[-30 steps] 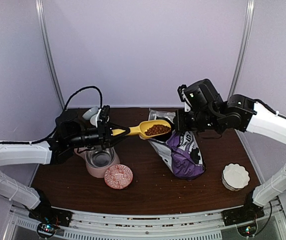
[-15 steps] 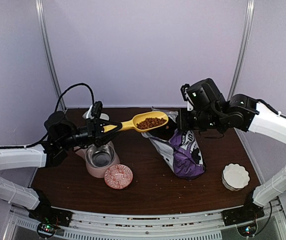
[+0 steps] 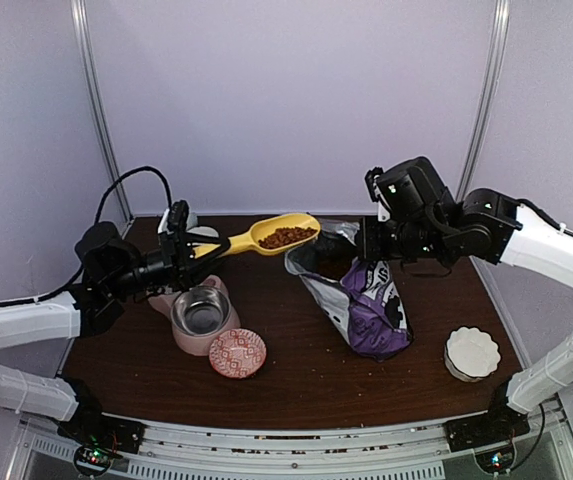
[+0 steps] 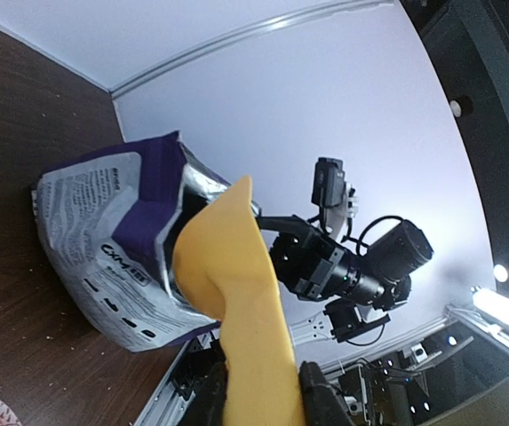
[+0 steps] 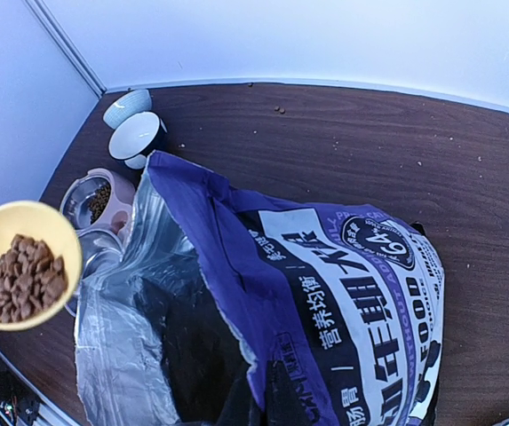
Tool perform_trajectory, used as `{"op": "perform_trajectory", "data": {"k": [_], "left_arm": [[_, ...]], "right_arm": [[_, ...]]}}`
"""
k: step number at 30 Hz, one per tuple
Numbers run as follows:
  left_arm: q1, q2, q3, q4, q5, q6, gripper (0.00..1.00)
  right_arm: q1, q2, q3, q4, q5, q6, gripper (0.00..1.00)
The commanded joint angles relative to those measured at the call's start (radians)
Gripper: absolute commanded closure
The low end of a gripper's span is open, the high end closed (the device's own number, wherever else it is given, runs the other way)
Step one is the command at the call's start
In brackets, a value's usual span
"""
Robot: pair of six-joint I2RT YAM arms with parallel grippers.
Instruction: Serve the pet food
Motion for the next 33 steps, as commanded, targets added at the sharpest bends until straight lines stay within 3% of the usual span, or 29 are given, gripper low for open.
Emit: {"op": "perform_trajectory", "data": {"k": [1, 17, 27, 33], "left_arm": [[0.057, -0.090, -0.051, -0.101, -0.083, -0.021, 1.00], [0.415, -0.414, -0.177, -0.497, 0.107, 0.053, 1.00], [0.622, -0.533, -0.168, -0.863, 0.211, 0.271, 1.00], [0.658, -0.538, -0.144, -1.007, 0.213, 0.369, 1.00]], "right_arm": [[-0.005, -0.045, -0.004, 0.015, 0.048, 0.013, 0.98], [-0.013, -0.049, -0.011, 0.022, 0.049, 0.013, 0.97], [-0.016, -0.047, -0.019, 0.024, 0.043, 0.009, 0.97], [-0.021, -0.043, -0.023, 0.027, 0.037, 0.007, 0.97]]}}
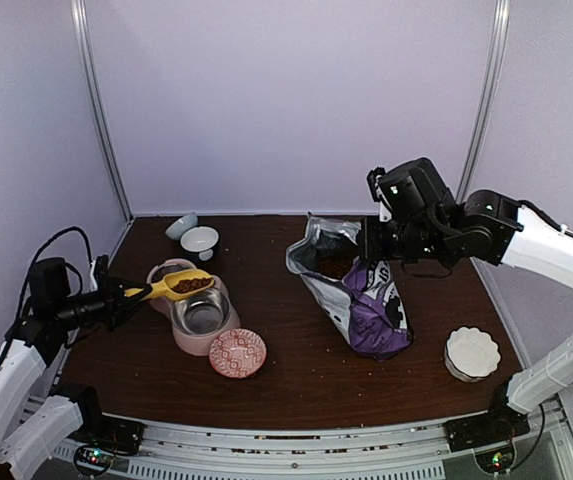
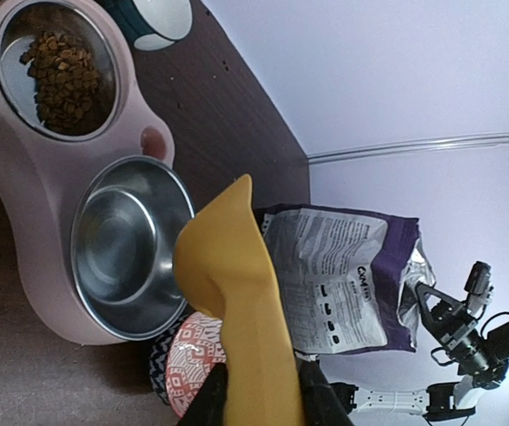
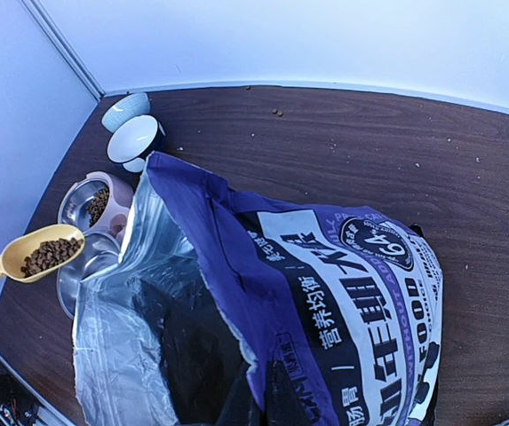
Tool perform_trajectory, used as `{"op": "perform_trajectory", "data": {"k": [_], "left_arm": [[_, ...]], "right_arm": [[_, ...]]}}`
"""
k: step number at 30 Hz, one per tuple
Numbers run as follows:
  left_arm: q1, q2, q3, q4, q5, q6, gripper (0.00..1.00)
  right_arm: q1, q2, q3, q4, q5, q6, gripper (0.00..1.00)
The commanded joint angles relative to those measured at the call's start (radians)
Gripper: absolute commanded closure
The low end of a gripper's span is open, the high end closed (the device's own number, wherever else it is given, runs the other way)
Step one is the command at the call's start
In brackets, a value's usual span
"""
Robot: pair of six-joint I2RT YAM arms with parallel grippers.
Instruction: Serve the pet food
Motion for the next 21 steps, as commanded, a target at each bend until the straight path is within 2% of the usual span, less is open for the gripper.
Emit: {"op": "perform_trajectory", "data": {"k": [1, 21], "left_arm": [[0.013, -0.002, 0.038, -0.133, 0.032, 0.137, 1.00], [0.016, 0.064, 0.132, -0.317, -0.039, 0.322, 1.00]], "right_arm": [[-0.009, -0.033, -0.008, 0.017, 0.028, 0.007, 0.97], [-0.022, -0.052, -0.035, 0.026, 0.023, 0.006, 0.96]]}}
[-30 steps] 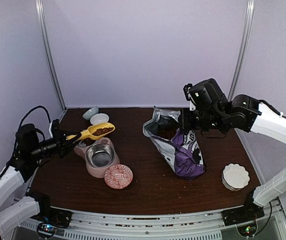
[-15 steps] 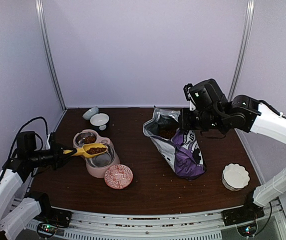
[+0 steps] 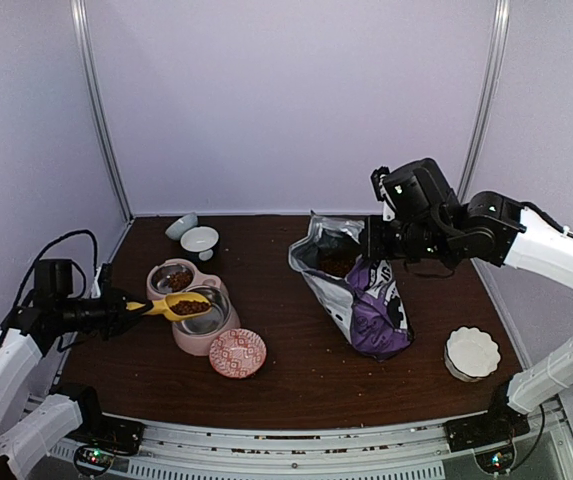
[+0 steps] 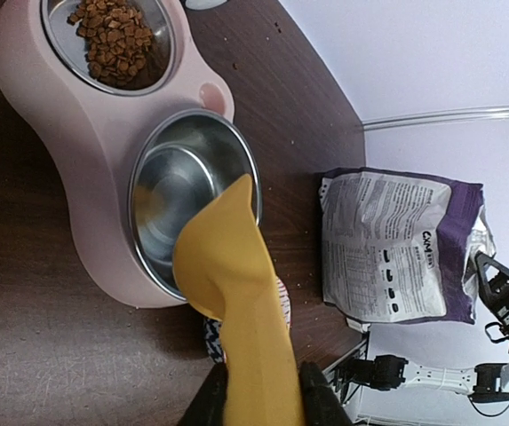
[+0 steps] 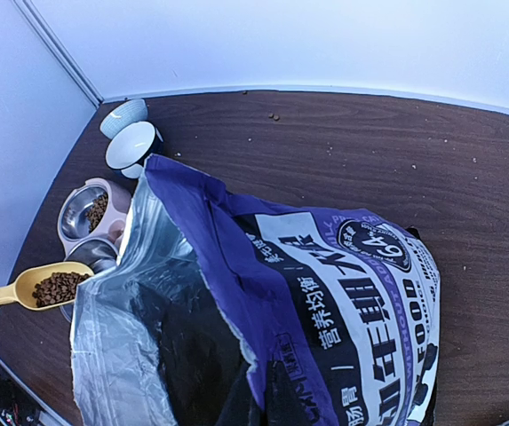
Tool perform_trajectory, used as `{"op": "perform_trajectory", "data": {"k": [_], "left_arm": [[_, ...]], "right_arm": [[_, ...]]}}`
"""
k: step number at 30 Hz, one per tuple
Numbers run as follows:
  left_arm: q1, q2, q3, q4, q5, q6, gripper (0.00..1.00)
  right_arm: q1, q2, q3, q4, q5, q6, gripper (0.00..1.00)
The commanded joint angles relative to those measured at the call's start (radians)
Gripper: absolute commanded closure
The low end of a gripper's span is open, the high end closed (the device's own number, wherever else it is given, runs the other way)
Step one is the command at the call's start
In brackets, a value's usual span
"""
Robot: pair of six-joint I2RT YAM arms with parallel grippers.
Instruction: Serve the pet food
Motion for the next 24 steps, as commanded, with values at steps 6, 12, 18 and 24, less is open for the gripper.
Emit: {"op": "perform_trajectory", "data": {"k": [6, 12, 18, 24], "left_arm": [[0.010, 0.044, 0.087, -0.054, -0.039, 0.120, 1.00], [0.010, 0.104, 0.161, -0.139, -0.061, 0.225, 1.00], [0.009, 0.192, 0.289, -0.295, -0.109, 0.386, 1.00], [0.010, 0.258, 0.400, -0.425, -0.185, 0.519, 1.00]], "right_arm": [[-0.011, -0.037, -0.020, 0.008, 0.023, 0.006, 0.97], [-0.013, -0.039, -0.022, 0.008, 0.021, 0.005, 0.97], [-0.016, -0.038, -0.021, 0.008, 0.019, 0.004, 0.96], [-0.017, -0.040, -0.024, 0.008, 0.021, 0.004, 0.96]]}}
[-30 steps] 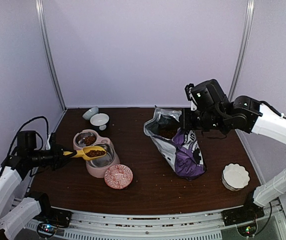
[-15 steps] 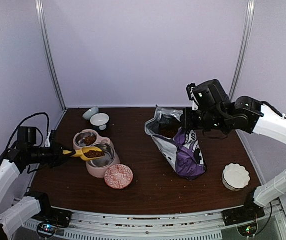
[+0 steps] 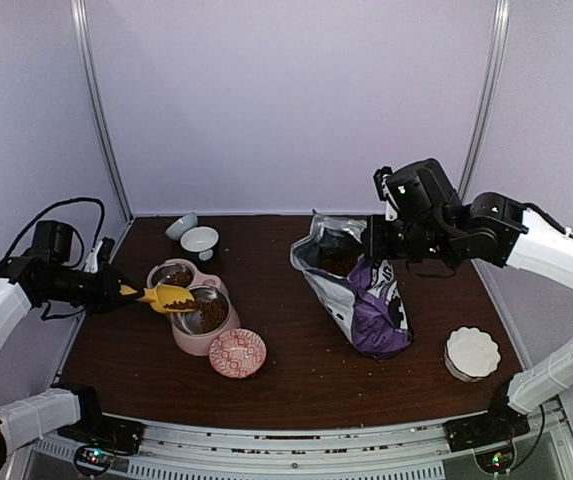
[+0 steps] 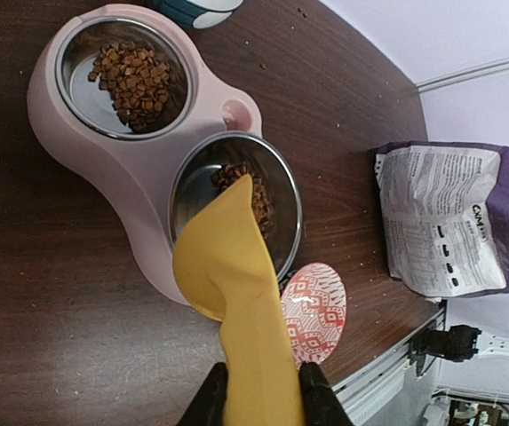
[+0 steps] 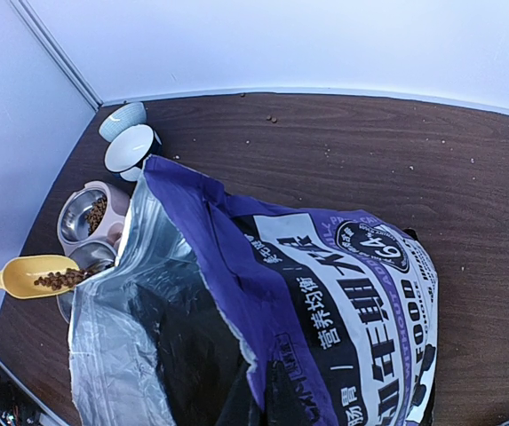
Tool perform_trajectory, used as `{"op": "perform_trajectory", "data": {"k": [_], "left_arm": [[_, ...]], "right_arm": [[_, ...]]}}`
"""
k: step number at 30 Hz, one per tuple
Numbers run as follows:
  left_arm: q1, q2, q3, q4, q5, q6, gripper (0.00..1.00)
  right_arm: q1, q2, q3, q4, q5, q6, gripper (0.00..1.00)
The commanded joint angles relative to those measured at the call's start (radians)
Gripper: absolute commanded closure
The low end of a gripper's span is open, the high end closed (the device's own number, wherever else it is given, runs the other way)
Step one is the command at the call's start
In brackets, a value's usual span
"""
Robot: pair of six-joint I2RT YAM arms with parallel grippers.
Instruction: Serve the pet food
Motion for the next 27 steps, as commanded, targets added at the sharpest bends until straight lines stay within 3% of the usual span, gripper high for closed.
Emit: {"op": "perform_trajectory", "data": {"k": [1, 6, 15, 22, 27], "left_arm": [[0.009, 0.033, 0.094, -0.113, -0.072, 0.154, 1.00], [-0.048, 0.071, 0.187, -0.205, -0.150, 0.237, 1.00], [-0.116, 0.092, 0.227, -0.238, -0.279, 0.247, 1.00], [-0.125, 0.094, 0.265, -0.236, -0.242, 0.267, 1.00], [-0.165, 0.097, 0.377, -0.182, -0.050, 0.273, 1.00]], "right_arm": [[-0.010, -0.027, -0.012, 0.001, 0.021, 0.003, 0.96], [-0.011, -0.021, -0.012, 0.005, 0.018, 0.003, 0.96], [-0.012, -0.015, -0.010, 0.006, 0.017, 0.002, 0.96], [-0.012, -0.013, -0.005, 0.007, 0.012, -0.003, 0.96], [-0.011, -0.008, -0.002, 0.030, -0.027, -0.016, 0.96]]}}
